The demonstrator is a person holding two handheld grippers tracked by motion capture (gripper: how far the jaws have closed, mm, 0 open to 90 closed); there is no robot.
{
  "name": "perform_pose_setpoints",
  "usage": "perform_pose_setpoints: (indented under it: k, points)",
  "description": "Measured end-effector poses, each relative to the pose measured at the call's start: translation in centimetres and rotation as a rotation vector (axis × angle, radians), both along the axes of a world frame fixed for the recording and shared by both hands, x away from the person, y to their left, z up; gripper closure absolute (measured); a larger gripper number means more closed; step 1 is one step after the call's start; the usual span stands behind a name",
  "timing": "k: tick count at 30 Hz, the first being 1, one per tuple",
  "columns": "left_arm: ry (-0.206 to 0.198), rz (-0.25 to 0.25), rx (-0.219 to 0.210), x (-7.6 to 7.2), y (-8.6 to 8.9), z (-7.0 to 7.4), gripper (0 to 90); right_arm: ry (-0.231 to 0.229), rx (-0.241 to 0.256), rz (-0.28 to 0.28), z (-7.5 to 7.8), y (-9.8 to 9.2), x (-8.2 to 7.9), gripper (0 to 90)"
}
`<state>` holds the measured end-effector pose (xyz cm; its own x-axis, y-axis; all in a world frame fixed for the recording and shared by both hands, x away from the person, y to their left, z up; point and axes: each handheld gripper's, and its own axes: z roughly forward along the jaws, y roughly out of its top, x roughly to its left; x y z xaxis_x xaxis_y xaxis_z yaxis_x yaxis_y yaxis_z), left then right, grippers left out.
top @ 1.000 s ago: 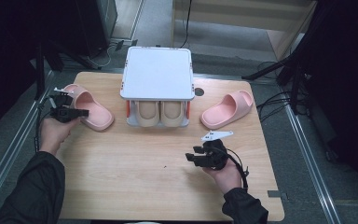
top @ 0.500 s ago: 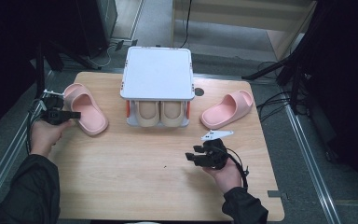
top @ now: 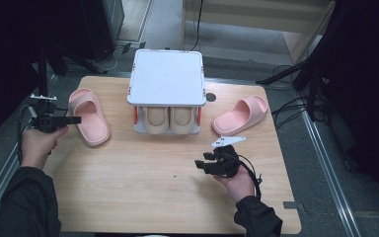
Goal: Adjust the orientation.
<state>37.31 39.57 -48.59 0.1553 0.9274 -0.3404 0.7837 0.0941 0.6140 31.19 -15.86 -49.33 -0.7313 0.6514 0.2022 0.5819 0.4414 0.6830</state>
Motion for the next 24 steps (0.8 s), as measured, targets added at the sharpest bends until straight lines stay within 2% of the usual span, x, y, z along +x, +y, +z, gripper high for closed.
perform_pose_setpoints:
  k: [2,4,7,14,19,24]
  points:
    - [0.006,0.012,0.01,-0.1,0.3,-0.1,54.5,-0.001,-0.002,0.004,0.0,0.1,0.1,51.2]
    - [-0.009,0.025,0.048,-0.2,0.7,-0.6,49.9,-0.002,0.003,-0.001,0.1,0.0,0.1,51.1]
    - [0.001,0.04,0.044,0.2,1.2,-1.1,46.0,-0.004,0.006,-0.003,0.1,-0.1,0.2,51.1]
    - [0.017,0.055,0.047,1.6,1.5,-1.8,44.3,0.002,-0.004,-0.014,0.0,-0.3,0.1,50.7]
    - [0.028,0.094,0.032,2.9,1.6,-1.8,43.5,-0.002,0.005,-0.03,0.1,-0.8,-0.2,50.4]
    - [0.049,0.108,0.046,3.9,1.7,-2.6,42.2,-0.001,0.001,-0.059,0.1,-1.5,-0.6,50.3]
